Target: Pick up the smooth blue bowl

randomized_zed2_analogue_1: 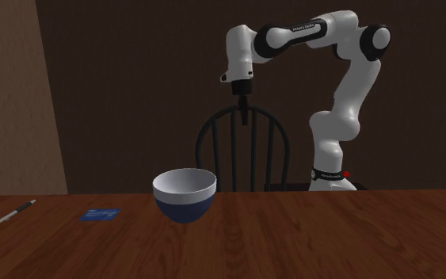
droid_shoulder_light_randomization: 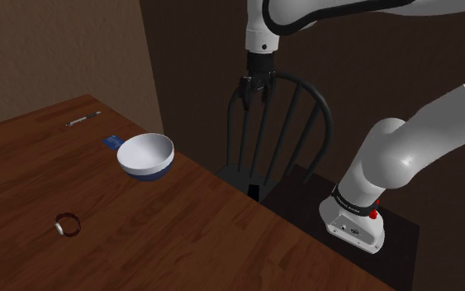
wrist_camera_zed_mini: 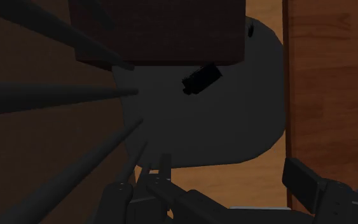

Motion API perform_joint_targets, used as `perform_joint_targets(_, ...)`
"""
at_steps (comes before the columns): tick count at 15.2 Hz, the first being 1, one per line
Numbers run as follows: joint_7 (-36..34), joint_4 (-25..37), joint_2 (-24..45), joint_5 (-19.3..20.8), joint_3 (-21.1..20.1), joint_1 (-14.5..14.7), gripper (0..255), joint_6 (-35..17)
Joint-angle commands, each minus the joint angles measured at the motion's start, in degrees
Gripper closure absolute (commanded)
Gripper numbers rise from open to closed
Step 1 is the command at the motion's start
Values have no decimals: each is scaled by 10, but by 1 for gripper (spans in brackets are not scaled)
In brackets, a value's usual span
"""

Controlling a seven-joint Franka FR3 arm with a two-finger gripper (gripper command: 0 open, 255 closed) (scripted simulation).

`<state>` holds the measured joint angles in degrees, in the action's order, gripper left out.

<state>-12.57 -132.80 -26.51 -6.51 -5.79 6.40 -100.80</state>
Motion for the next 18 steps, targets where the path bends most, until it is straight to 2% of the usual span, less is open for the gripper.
perform_joint_targets(1, -16, 19, 34, -8, -15, 8, 0, -20)
perform_joint_targets(9, -73, 115, 181, -14, -63, 31, 0, -88)
perform_joint_targets(18, -142, 275, 360, 20, -98, 66, 0, -124)
